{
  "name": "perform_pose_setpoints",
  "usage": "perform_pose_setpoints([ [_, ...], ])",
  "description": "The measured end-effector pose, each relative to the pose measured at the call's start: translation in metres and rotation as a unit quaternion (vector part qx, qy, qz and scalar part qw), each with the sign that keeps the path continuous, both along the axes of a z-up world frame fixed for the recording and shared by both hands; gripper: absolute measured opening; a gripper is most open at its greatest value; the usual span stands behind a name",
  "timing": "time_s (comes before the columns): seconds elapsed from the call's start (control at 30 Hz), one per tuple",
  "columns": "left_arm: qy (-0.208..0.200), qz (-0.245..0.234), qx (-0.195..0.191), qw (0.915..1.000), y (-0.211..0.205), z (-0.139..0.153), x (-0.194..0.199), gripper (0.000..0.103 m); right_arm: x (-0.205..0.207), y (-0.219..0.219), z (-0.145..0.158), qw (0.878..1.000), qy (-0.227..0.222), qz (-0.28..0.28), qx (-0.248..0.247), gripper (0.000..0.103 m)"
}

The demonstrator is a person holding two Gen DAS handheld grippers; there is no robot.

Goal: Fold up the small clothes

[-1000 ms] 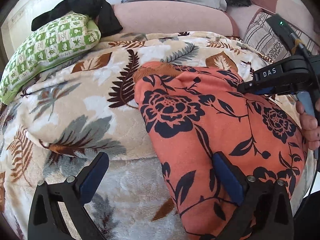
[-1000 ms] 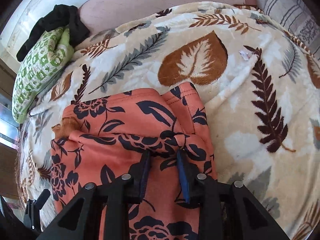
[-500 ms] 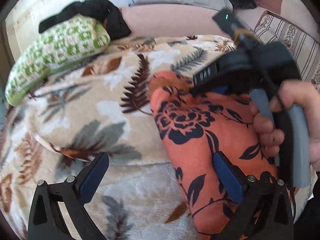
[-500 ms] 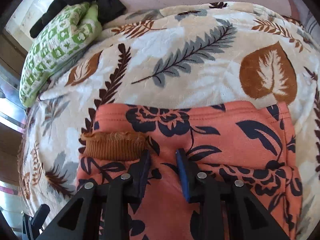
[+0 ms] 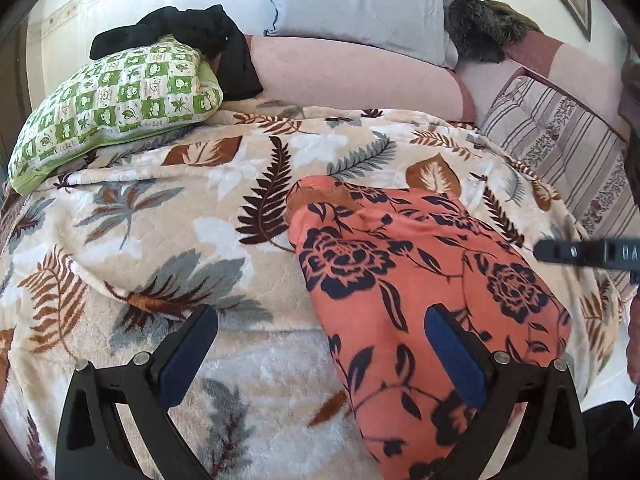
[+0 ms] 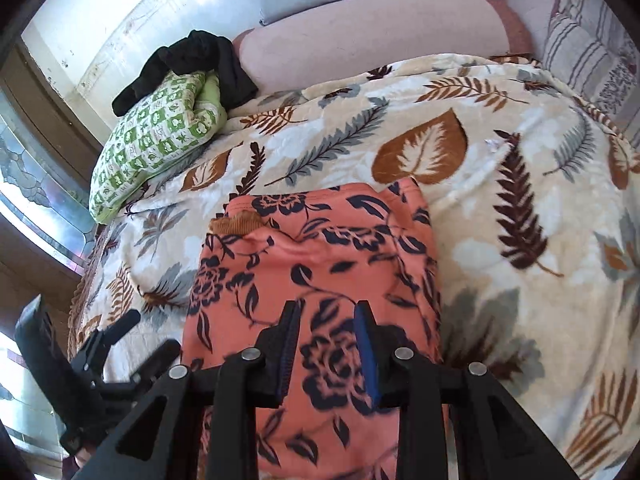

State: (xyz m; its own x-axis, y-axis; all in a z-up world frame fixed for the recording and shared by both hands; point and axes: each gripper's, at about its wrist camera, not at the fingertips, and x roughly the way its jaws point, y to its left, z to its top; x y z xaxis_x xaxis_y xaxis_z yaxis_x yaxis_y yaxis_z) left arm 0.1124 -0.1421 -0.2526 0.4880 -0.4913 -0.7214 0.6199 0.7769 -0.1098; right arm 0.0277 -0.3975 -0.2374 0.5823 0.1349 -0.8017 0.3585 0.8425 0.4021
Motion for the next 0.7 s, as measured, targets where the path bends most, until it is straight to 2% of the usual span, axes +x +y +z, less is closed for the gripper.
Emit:
perform_pose_setpoints([
  [0.07, 0.010, -0.016, 0.021, 0.9996, -0.002, -0.009, -0.009, 0.103, -0.010, 0.002, -0.018, 1.000, 0.026, 0.006, 0.013, 0.032],
  [0.13, 0.028, -0.031, 0.086, 0.9954, -0.013, -0.035, -0.021, 0.103, -0.017, 0.008, -0.050, 0.998, 0.063, 0.012, 0.019, 0.032],
  [0.17, 0.020, -0.029, 0.098, 0.9945, -0.015, -0.044, -0.027, 0.103, -0.023, 0.012, -0.059, 0.999, 0.050, 0.011, 0.007, 0.033],
  [0.2, 0.002, -0.020, 0.085, 0.9962, -0.013, -0.043, -0.031, 0.103, -0.026, 0.016, -0.057, 0.999, 0.034, 0.018, -0.015, 0.033],
  [0.23, -0.003, -0.024, 0.091, 0.9956, -0.013, -0.041, -0.032, 0.103, -0.025, 0.017, -0.052, 0.999, 0.036, 0.025, -0.026, 0.032],
  [0.33, -0.027, -0.038, 0.081, 0.9956, -0.011, -0.028, -0.030, 0.103, -0.019, 0.006, -0.040, 0.998, 0.053, 0.018, 0.007, 0.032],
  [0.4, -0.061, -0.031, 0.060, 0.9958, -0.008, -0.015, -0.029, 0.103, -0.016, 0.000, -0.030, 0.999, 0.034, 0.013, 0.015, 0.032],
  [0.5, -0.089, -0.017, 0.027, 0.9955, -0.007, 0.002, -0.015, 0.103, -0.010, -0.010, -0.010, 1.000, -0.003, -0.006, -0.010, 0.032],
  [0.6, -0.071, 0.011, -0.015, 0.9973, -0.005, 0.011, 0.011, 0.103, 0.012, -0.023, -0.005, 1.000, -0.023, -0.015, 0.003, 0.032],
  [0.7, -0.032, 0.029, 0.009, 0.9990, -0.016, -0.006, 0.031, 0.103, 0.050, -0.032, -0.010, 0.999, -0.024, -0.024, 0.005, 0.032],
])
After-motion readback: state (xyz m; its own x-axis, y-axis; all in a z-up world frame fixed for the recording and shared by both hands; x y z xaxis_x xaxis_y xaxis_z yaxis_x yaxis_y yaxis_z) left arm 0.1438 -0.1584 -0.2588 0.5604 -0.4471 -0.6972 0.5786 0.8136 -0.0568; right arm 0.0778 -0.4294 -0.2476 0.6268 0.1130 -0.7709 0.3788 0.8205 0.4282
